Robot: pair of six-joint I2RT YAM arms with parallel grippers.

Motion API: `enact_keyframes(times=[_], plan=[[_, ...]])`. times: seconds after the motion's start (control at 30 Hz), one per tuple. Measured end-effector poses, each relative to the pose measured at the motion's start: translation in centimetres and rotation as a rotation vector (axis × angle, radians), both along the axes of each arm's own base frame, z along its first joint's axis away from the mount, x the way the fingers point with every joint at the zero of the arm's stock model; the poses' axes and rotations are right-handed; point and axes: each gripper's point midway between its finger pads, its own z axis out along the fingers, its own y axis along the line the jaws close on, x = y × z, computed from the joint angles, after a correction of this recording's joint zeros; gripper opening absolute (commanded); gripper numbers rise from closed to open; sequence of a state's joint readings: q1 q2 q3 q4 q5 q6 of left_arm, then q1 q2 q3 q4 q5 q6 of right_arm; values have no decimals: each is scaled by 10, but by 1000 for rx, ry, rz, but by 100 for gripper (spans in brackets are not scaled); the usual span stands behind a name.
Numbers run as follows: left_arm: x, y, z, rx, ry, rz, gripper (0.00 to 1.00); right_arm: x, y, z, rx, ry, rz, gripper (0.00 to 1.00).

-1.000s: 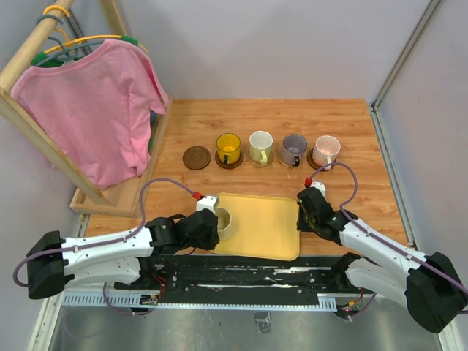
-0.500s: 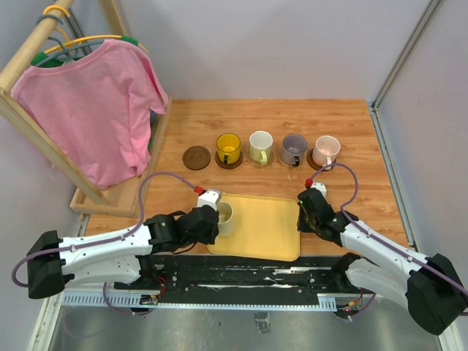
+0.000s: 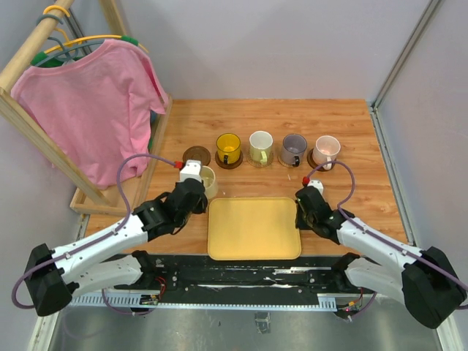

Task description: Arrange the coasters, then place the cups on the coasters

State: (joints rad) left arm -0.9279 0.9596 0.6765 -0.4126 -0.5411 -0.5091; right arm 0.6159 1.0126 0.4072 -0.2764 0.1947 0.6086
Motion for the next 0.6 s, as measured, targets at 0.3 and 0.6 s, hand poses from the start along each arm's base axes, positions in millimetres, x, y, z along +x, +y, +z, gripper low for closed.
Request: enact_keyframes(times=[0.3, 0.6], plan=[[47, 35, -3, 5, -25, 145, 1, 14, 9, 1, -17, -6, 32, 1], [72, 49, -29, 55, 27, 179, 1, 7, 6, 3, -6, 12, 3, 1]])
